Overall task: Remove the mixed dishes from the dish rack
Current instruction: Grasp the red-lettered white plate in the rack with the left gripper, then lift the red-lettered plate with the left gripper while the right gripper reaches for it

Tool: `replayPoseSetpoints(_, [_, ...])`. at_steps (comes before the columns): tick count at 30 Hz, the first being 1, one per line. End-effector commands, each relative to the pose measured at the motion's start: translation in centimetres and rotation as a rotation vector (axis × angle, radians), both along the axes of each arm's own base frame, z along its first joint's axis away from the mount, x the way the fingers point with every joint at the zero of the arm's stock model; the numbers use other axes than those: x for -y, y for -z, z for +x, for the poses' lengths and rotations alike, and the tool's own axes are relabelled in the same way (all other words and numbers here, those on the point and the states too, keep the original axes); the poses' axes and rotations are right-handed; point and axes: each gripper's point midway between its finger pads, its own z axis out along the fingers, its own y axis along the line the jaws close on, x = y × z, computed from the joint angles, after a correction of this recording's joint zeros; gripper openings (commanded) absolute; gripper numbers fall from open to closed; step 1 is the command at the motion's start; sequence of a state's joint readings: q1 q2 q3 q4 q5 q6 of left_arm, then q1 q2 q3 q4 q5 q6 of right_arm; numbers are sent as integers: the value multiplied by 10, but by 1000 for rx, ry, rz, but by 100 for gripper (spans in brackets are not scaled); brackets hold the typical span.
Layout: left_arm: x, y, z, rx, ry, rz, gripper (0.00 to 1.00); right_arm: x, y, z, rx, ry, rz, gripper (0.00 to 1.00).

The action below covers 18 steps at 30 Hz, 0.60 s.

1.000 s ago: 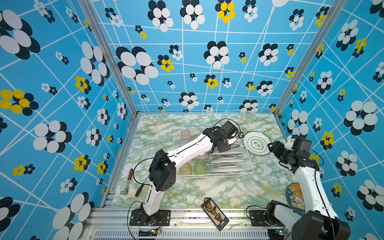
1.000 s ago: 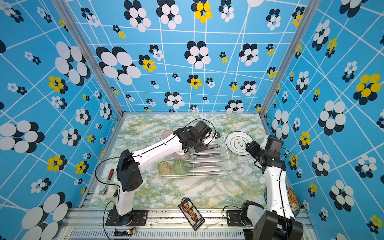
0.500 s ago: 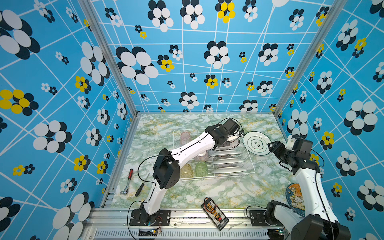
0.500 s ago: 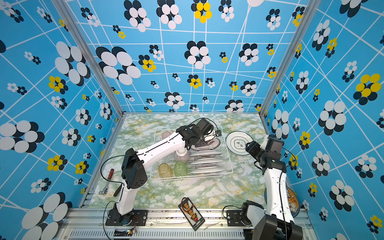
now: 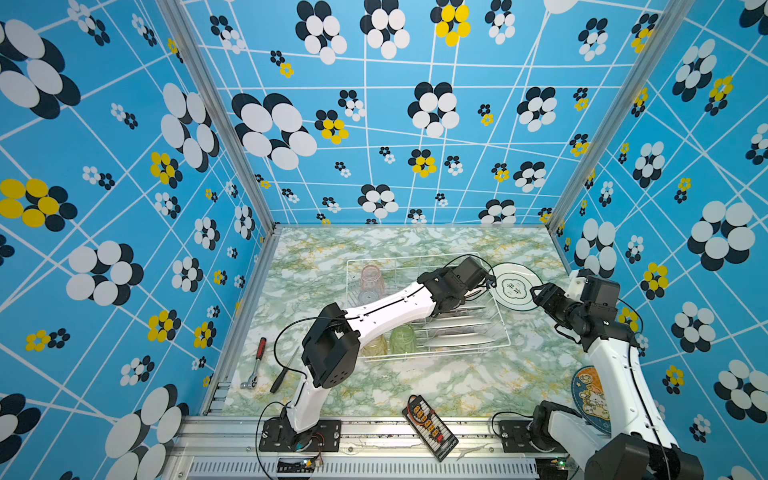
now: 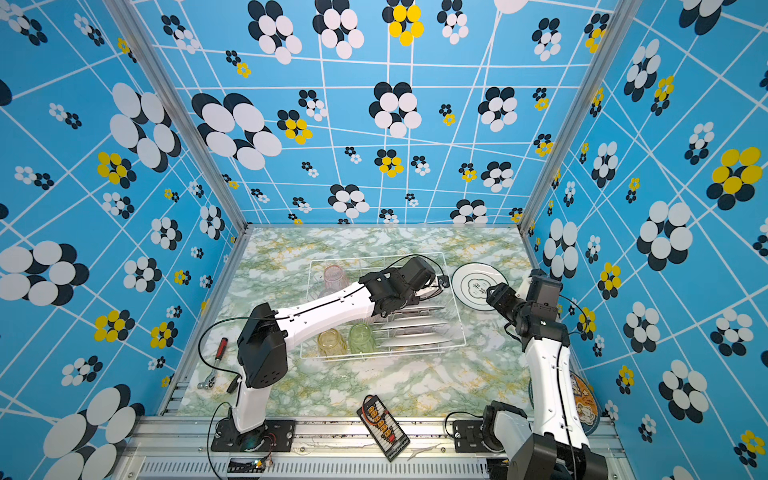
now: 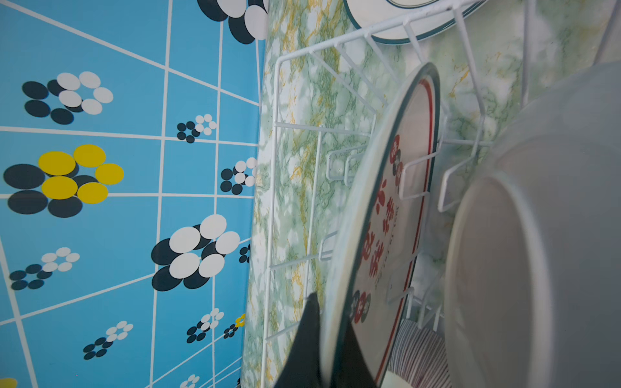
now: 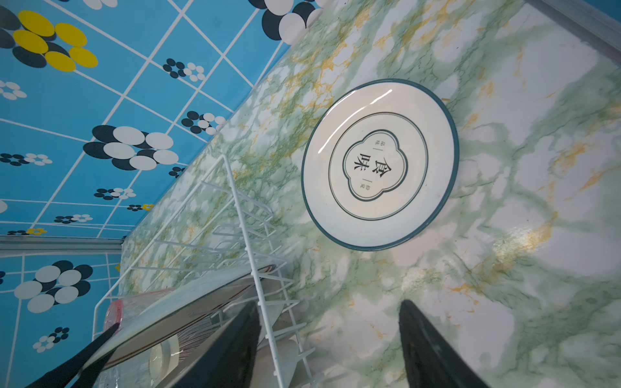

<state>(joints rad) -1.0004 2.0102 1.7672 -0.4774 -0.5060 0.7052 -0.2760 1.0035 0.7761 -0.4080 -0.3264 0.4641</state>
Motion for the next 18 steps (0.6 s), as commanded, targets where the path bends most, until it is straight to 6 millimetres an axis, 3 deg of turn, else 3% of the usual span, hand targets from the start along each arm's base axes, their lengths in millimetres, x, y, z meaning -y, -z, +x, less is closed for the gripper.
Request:
replayPoseSetpoints(1, [3, -67, -2, 118, -8, -179, 0, -9, -2, 5, 12, -21, 3, 67])
replayPoseSetpoints(10, [-29, -155, -19, 170, -58, -391, 0, -36, -17, 14, 87, -115, 33, 67])
replayPoseSetpoints(14, [-52, -181, -18, 2, -105, -614, 0, -60, -44, 12, 210, -224, 96, 65])
replayPoseSetpoints(18, [-71, -193, -17, -213, -129, -848, 0, -90, -77, 4, 333, -368, 173, 61])
